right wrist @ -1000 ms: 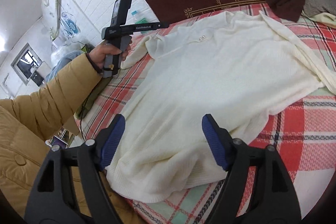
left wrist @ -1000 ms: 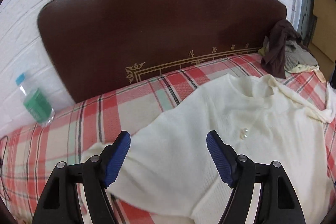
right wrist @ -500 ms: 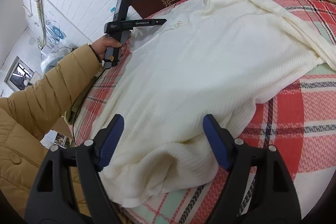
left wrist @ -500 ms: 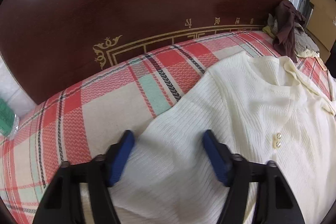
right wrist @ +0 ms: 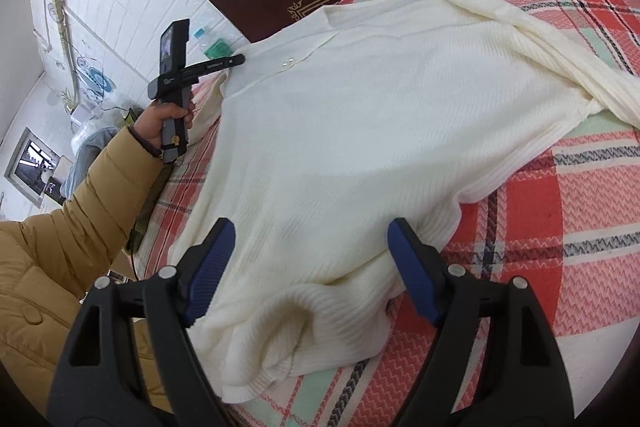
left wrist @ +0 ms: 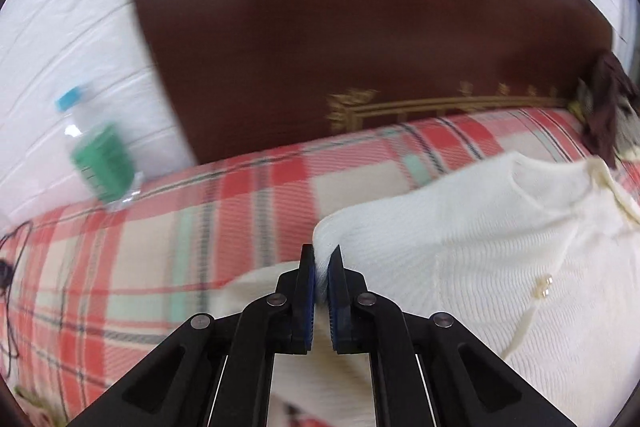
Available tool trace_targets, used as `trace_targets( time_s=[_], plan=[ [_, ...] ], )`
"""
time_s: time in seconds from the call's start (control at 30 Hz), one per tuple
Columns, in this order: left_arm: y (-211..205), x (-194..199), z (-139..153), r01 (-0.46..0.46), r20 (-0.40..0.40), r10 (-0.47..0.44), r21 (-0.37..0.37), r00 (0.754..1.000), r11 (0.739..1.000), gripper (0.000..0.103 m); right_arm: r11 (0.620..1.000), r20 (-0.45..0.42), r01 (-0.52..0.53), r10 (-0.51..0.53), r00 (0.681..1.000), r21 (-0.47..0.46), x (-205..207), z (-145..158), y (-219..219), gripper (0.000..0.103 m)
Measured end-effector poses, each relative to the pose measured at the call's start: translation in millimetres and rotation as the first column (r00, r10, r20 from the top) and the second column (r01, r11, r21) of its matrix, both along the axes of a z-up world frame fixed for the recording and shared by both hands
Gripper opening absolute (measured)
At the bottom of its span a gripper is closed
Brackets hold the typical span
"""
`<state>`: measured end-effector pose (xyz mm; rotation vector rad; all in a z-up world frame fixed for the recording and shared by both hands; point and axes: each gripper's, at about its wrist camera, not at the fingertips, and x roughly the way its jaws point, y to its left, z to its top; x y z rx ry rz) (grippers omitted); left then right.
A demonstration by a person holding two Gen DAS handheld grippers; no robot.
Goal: Fold clothes
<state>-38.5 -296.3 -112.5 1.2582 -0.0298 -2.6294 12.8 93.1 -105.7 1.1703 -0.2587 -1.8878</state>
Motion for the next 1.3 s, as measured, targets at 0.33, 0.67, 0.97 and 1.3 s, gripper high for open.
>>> trace_targets(
  time_s=[0.33,0.67,0.97,1.3],
  plan=[
    [-40.1,42.5,9.9,-0.161,-0.045,0.162,0.031,0.986,0.987,0.013,0.985,-0.145,0.149,-0.135,0.98,0.089,-35.2,17.6,38.4,0.08],
    [73.5,55.2,49.6,0.206,-0.183,-0.176,0.163,0.967,0.965,0.063,0.913,-0.332,0.232,-0.116,0.936,0.336,-114.0,24.0,56.8,0.062],
    [153.0,26.2,26.9,0.34,-0.134,-0.313,0.304,0.94,0.89,0.064,0.856,-0.331,0.143,0.035,0.943,0.497,-165.7,-0.2,19.4,0.011],
    [155.5,7.3,21.3,0.313,-0.092,-0.299,0.287,0.95,0.905,0.064,0.857,-0.436,0.191,0.043,0.899,0.478,-227.7,45.2,-13.2,0.009]
  ],
)
